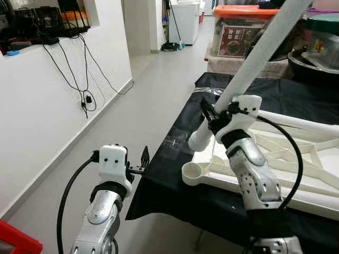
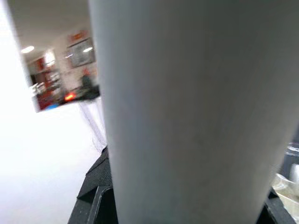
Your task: Building children table
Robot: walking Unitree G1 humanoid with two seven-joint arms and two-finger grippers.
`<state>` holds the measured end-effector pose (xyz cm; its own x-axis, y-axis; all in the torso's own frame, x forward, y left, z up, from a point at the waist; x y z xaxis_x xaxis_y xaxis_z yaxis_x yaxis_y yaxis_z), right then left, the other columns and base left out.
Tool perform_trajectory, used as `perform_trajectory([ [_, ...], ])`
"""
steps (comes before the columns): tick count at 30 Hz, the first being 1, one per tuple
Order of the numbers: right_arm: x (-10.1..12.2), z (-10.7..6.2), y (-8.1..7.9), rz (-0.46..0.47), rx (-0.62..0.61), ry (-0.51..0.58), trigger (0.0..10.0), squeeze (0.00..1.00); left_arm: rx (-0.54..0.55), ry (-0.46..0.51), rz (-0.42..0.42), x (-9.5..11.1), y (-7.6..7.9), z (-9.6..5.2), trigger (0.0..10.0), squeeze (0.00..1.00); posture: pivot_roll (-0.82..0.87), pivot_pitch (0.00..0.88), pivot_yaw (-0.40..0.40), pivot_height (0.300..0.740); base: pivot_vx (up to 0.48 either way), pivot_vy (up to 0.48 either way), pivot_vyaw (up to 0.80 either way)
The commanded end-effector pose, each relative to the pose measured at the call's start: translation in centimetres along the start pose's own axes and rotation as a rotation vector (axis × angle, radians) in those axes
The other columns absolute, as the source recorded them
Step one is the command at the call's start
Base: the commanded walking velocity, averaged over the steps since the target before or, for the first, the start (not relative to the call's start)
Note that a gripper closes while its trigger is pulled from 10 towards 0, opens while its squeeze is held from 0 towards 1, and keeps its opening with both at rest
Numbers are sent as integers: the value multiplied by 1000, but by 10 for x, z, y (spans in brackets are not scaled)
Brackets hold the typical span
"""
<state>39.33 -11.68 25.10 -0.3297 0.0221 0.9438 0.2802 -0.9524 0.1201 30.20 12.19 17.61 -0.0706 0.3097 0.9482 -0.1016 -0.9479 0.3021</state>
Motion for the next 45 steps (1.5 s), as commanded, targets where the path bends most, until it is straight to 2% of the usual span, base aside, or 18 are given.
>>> perform_trajectory([
  [1, 5, 6, 2, -3, 32, 29, 10000, 0, -5, -12, -11, 0, 3, -5, 10000, 0, 28, 39, -26, 740, 0, 0, 0],
  [5, 8, 15, 7, -10, 77, 31, 10000, 0, -33, -29, -14, -2, 7, -11, 10000, 0, 44, 79, -35, 740, 0, 0, 0],
  [7, 11, 25, 10, 22, 143, 29, 10000, 0, -69, -50, -9, -4, 12, -16, 10000, 0, 73, 105, -29, 740, 0, 0, 0],
  [9, 12, 28, 10, 36, 167, 28, 10000, 0, -80, -57, -8, -5, 13, -18, 10000, 0, 73, 105, -29, 740, 0, 0, 0],
  [10, 15, 35, 8, 71, 242, 29, 10000, 0, -89, -73, -21, -6, 15, -22, 10000, 0, 87, 134, -17, 740, 0, 0, 0],
  [13, 18, 39, 1, 122, 366, 30, 10000, 0, -112, -87, -27, -6, 22, -29, 10000, 0, 107, 163, -48, 740, 0, 0, 0],
  [18, 23, 42, -6, 149, 482, 37, 10000, 0, -129, -96, -48, -4, 31, -35, 10000, 0, 114, 190, -66, 740, 0, 0, 0],
  [19, 31, 43, -13, 171, 589, 57, 10000, 0, -130, -109, -57, -6, 34, -39, 10000, 0, 115, 201, -69, 740, 0, 0, 0],
  [22, 34, 43, -16, 190, 640, 68, 10000, 0, -130, -118, -62, -7, 35, -41, 10000, 0, 115, 201, -69, 740, 0, 0, 0],
  [24, 39, 38, -17, 192, 736, 86, 10000, 0, -133, -130, -64, -8, 37, -45, 10000, 0, 121, 208, -76, 740, 0, 0, 0],
  [25, 48, 28, -17, 204, 850, 123, 10000, 0, -137, -138, -66, -9, 39, -50, 10000, 0, 130, 206, -80, 740, 0, 0, 0],
  [26, 50, 24, -16, 197, 888, 136, 10000, 0, -135, -141, -67, -9, 38, -50, 10000, 0, 129, 206, -78, 740, 0, 0, 0],
  [32, 47, 18, -9, 188, 933, 130, 10000, 0, -127, -150, -68, -10, 37, -51, 10000, 0, 127, 197, -78, 740, 0, 0, 0],
  [37, 34, 7, 1, 136, 964, 92, 10000, 0, -126, -157, -71, -12, 38, -52, 10000, 0, 126, 183, -72, 740, 0, 0, 0],
  [45, 23, -4, 3, 82, 1016, 80, 10000, 0, -138, -162, -70, -13, 42, -52, 10000, 0, 131, 166, -64, 740, 0, 0, 0],
])
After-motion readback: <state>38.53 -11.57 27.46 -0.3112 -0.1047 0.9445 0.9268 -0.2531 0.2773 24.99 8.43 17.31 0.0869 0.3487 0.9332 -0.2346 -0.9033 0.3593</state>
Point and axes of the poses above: a point about 5 cm out from each wrist's last joint towards the gripper, its own z axis pointing out of the wrist towards the gripper, its own x axis along the axis of the wrist's last joint, y = z × x, the point moved 5 cm from there along z, pointing out of the wrist towards the gripper, and after that the axes turned 14 degrees about -z, right-handed, at the moved point
